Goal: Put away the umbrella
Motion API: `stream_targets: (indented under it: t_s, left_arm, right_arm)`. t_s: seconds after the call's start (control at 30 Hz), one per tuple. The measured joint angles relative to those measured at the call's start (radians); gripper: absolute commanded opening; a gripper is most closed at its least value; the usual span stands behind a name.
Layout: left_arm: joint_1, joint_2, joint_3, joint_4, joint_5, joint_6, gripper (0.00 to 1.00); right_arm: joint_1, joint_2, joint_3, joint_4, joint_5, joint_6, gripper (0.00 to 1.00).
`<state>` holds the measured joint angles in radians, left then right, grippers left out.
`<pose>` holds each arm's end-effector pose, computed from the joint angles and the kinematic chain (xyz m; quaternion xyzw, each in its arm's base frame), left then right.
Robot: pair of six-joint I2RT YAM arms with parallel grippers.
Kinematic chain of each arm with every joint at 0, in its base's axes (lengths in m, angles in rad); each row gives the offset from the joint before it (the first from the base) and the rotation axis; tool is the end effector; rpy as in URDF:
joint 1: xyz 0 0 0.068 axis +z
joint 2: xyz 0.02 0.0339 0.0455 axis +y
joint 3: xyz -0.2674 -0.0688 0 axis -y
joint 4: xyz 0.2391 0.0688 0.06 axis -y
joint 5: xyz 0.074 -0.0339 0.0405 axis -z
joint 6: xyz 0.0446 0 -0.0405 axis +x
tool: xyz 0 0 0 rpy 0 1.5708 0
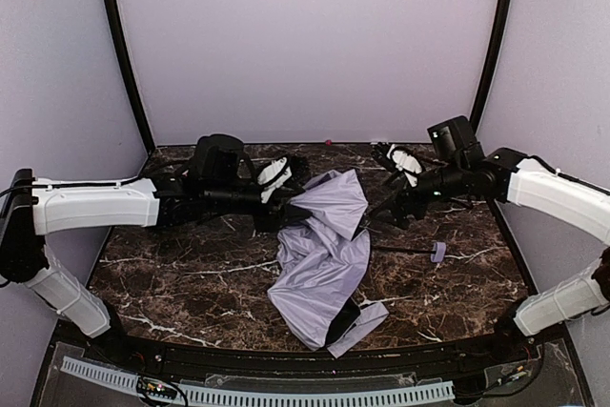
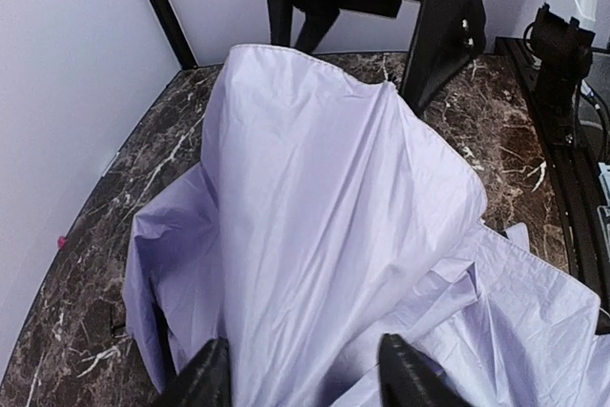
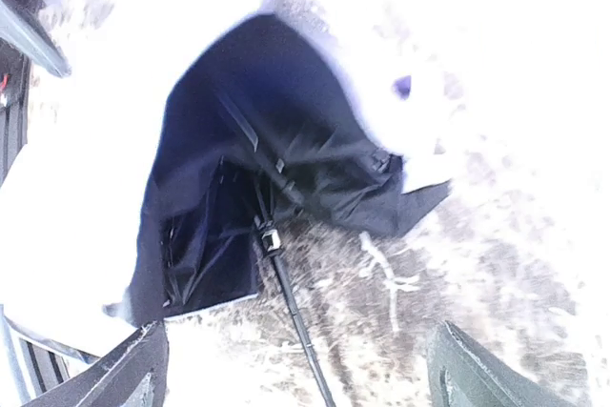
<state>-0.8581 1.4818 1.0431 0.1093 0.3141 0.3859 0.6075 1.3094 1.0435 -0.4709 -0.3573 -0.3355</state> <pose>0.2173 -0.2726 0.2949 0.5421 0.6000 -0.2581 0.5287 0.2236 0.1744 0.2891 -0.4728 0.7689 0.2150 0.3729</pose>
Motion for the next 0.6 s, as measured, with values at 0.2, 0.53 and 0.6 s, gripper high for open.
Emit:
stream_targets:
  t_s: [0.2, 0.53, 0.6]
  left_arm:
    - [-0.006, 0.032, 0.001, 0.026, 0.019, 0.015, 0.02]
    - [-0.032, 0.047, 0.012, -0.032, 0.016, 0.031, 0.0]
    - [-0.047, 0.04, 0.012, -0.057, 0.018, 0.033, 0.0]
  right_arm:
    - [0.0, -0.048, 0.034, 0.026, -0.024, 0.061, 0.9]
    - [-0.014, 0.109, 0.188, 0.262, -0.205, 0.172, 0.89]
    - [-0.032, 0.153, 0.192, 0.329, -0.236, 0.214, 0.84]
